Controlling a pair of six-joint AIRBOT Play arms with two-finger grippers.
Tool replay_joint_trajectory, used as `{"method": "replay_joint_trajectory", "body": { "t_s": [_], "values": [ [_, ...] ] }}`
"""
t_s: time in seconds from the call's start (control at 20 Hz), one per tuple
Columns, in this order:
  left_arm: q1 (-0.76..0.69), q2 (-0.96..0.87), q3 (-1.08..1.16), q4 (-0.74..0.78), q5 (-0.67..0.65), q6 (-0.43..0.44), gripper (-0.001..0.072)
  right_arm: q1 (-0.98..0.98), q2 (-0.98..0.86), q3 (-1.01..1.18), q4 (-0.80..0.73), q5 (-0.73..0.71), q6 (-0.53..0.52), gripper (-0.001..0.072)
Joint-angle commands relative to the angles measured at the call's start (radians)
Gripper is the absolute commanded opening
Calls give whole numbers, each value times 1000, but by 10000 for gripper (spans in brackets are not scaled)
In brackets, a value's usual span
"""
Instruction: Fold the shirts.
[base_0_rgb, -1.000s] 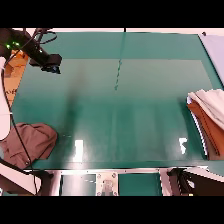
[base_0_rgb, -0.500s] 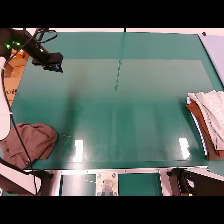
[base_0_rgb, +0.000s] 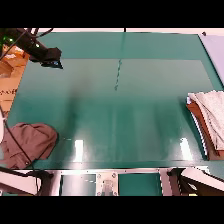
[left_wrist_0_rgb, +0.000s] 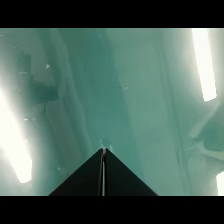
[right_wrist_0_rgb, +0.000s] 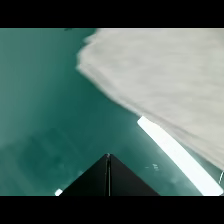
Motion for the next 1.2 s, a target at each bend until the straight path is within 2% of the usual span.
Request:
{"method": "replay_joint_trajectory", "body": {
  "t_s": [0.0,0.15,0.35,0.5,0.65,1.15],
  "values": [
    [-11,130,-134,-2,10,-26,17,276,27,-32,-7,-50,-78,10],
    [-20,306,-388,-1,40,-35,17,469,122,-207,-26,-118,-101,11],
    [-20,563,-806,2,173,-77,17,728,267,-517,-39,-225,-104,11],
    [-20,652,-983,7,214,-82,18,876,291,-670,-39,-344,-85,11],
    [-20,655,-1018,18,216,-82,18,944,291,-712,-38,-410,-71,11],
    [-20,655,-1018,18,249,-82,19,951,291,-711,-15,-408,-71,11]
  ]
}}
